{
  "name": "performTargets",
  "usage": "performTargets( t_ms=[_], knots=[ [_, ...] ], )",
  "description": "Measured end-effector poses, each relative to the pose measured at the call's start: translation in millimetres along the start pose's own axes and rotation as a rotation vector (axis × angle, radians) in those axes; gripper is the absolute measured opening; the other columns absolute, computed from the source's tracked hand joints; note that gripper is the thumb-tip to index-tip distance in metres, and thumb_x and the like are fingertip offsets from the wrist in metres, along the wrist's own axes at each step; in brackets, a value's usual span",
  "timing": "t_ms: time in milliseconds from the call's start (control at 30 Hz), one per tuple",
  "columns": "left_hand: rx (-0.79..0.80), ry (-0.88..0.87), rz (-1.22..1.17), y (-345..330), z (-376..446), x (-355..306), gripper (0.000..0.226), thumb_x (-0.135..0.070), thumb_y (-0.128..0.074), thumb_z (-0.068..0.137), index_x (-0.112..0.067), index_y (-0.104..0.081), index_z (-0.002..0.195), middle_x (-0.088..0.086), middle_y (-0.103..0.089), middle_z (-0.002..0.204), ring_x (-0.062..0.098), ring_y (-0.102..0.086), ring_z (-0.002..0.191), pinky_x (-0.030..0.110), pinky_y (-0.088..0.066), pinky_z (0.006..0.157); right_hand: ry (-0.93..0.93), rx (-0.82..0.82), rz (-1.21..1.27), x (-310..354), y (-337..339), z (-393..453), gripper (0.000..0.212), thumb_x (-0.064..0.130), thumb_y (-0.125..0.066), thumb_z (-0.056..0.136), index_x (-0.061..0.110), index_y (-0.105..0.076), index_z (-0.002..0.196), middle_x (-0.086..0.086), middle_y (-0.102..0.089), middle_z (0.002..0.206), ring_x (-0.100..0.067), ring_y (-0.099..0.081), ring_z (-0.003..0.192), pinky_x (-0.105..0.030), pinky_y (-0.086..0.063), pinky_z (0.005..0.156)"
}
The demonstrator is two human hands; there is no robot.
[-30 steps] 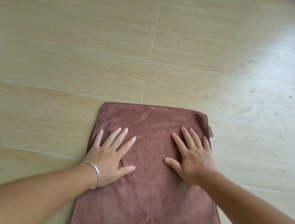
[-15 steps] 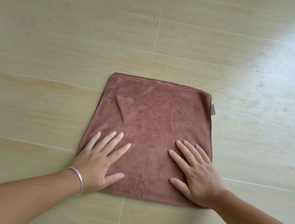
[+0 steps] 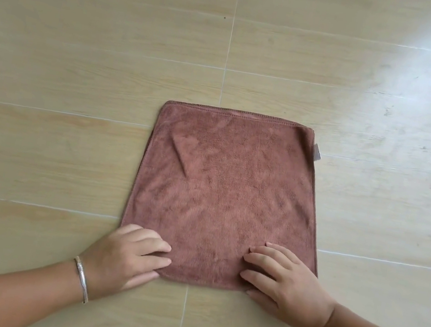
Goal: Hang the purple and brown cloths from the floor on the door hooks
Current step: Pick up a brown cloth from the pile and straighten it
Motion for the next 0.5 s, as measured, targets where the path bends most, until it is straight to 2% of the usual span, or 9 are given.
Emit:
performTargets(
  t_ms=[67, 167, 333, 500],
  knots=[
    [0.046, -0.032, 0.034, 5, 1, 0, 0.020, -0.033, -0.062, 0.085, -0.023, -0.074, 0.098, -0.008, -0.068, 0.110, 0.013, -0.065, 0.099, 0.027, -0.052, 0.076, 0.031, -0.008, -0.053, 2, 2, 1, 0.019, 0.029, -0.063, 0.088, 0.023, -0.071, 0.105, 0.000, -0.067, 0.115, -0.021, -0.062, 0.108, -0.040, -0.049, 0.094],
    [0.099, -0.029, 0.065, 10, -8, 2, 0.025, -0.033, -0.061, 0.082, -0.022, -0.074, 0.100, -0.008, -0.067, 0.116, 0.011, -0.064, 0.105, 0.024, -0.053, 0.080, 0.026, -0.011, -0.071, 6, 5, -3, 0.023, 0.031, -0.061, 0.089, 0.023, -0.072, 0.107, 0.002, -0.067, 0.116, -0.018, -0.064, 0.107, -0.038, -0.050, 0.093],
    [0.023, -0.058, 0.060, 9, -20, 8, 0.033, -0.028, -0.044, 0.097, -0.019, -0.074, 0.107, -0.006, -0.063, 0.126, 0.011, -0.059, 0.117, 0.027, -0.046, 0.093, 0.006, 0.016, -0.061, 4, 10, -6, 0.027, 0.037, -0.059, 0.091, 0.026, -0.071, 0.112, 0.003, -0.067, 0.119, -0.015, -0.063, 0.110, -0.037, -0.051, 0.093],
    [-0.033, -0.049, 0.028, 2, -21, 11, 0.026, -0.024, -0.056, 0.091, -0.018, -0.073, 0.110, -0.004, -0.061, 0.129, 0.012, -0.056, 0.121, 0.029, -0.048, 0.093, 0.008, -0.012, -0.063, -1, -2, -15, 0.030, 0.026, -0.053, 0.094, 0.026, -0.066, 0.121, 0.002, -0.063, 0.124, -0.016, -0.059, 0.115, -0.037, -0.046, 0.100]
  ],
)
Point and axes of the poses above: each hand's wrist, its own z-axis towards the middle knuckle, its own y-axis out of the back of the hand, x = y × z, the point moved 1 cm from there along z, towards the middle knuckle
